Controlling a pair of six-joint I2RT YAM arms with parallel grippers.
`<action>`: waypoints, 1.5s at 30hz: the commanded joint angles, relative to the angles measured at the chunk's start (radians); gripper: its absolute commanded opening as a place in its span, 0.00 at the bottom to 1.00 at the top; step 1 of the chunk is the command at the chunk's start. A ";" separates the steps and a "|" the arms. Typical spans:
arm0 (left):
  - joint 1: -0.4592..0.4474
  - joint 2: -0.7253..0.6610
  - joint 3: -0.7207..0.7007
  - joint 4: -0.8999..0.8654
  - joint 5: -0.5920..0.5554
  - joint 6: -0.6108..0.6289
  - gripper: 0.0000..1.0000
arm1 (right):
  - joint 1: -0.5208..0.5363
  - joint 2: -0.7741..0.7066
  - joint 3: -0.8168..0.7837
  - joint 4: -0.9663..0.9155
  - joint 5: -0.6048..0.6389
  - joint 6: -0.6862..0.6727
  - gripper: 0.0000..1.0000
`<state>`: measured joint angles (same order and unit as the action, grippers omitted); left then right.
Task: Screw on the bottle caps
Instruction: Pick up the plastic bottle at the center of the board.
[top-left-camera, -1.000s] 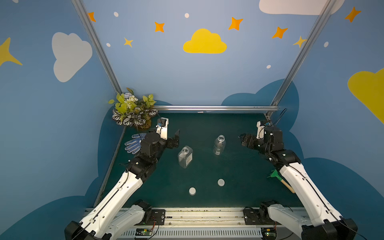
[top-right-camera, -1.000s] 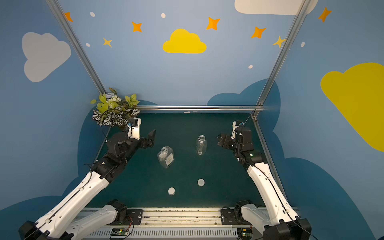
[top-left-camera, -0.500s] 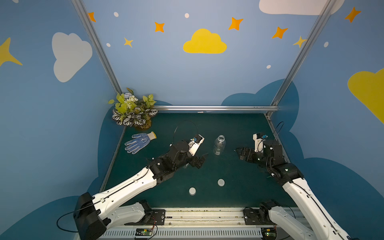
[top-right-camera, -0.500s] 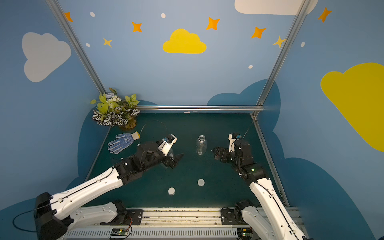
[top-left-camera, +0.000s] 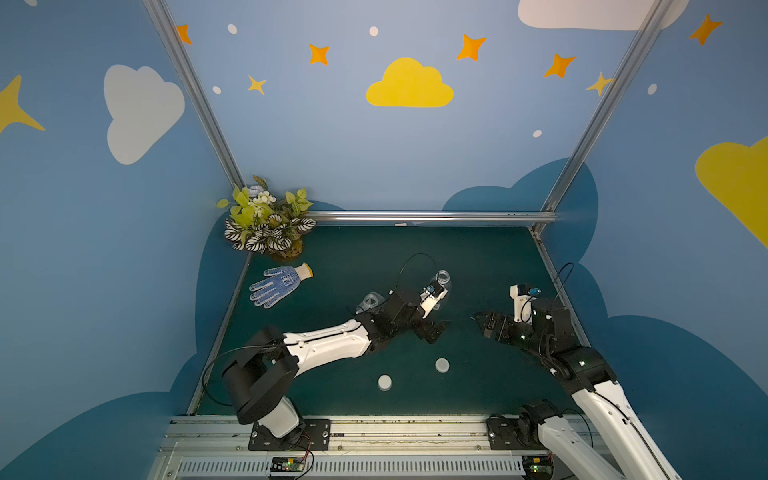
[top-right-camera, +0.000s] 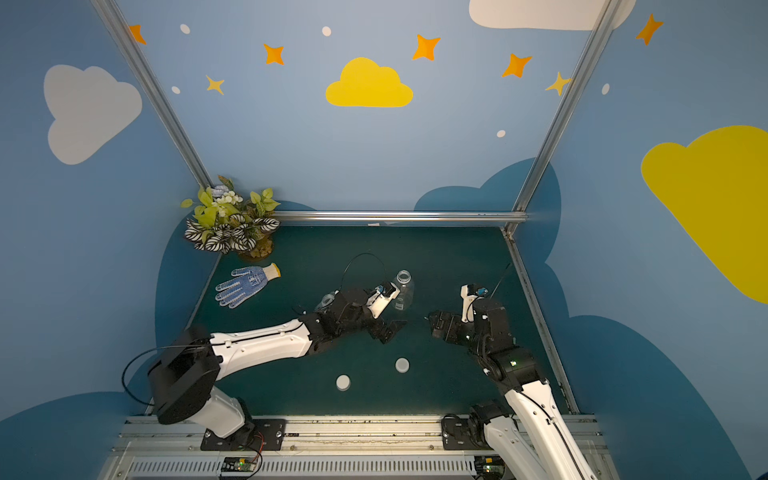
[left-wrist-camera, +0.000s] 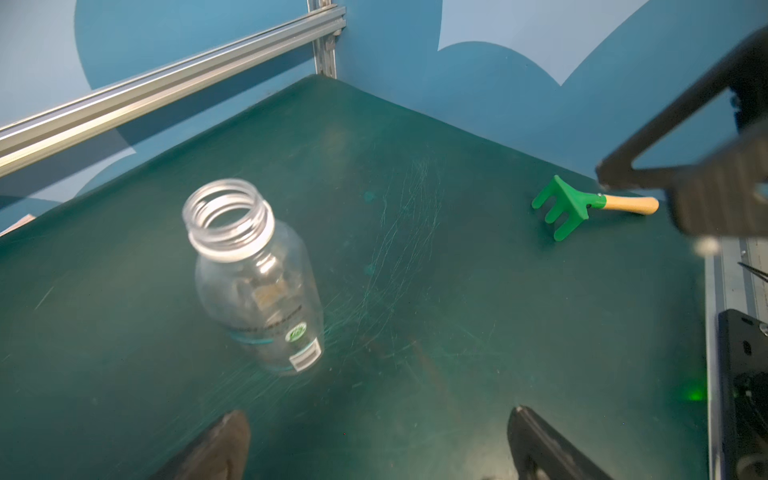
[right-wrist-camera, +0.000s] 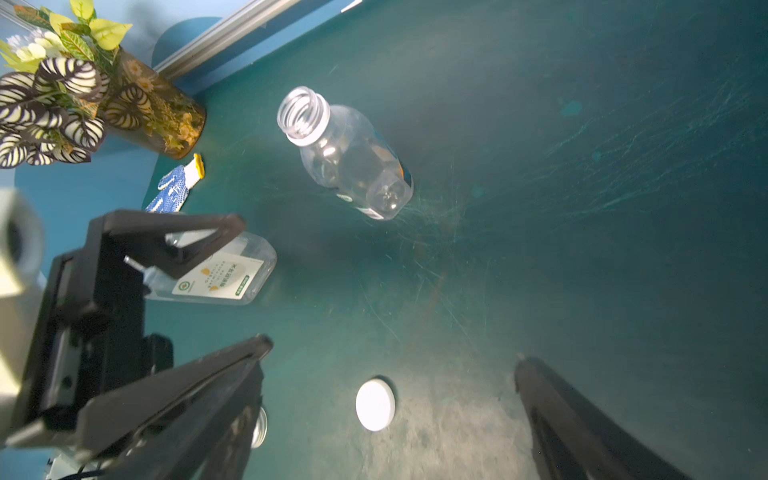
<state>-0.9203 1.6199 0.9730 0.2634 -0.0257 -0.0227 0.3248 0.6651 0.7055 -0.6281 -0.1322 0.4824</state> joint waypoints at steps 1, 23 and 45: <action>0.005 0.009 0.041 0.082 0.000 0.011 1.00 | 0.007 -0.019 -0.011 -0.061 -0.015 -0.006 0.98; 0.016 -0.685 -0.435 -0.188 -0.428 -0.047 1.00 | 0.113 0.113 -0.042 0.017 -0.067 0.017 0.98; 0.276 -0.487 -0.623 0.189 -0.138 -0.093 0.89 | 0.351 0.225 0.006 0.008 0.065 0.035 0.98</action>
<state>-0.6621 1.1118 0.3565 0.3515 -0.2398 -0.1204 0.6552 0.8852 0.6960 -0.6315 -0.1101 0.5053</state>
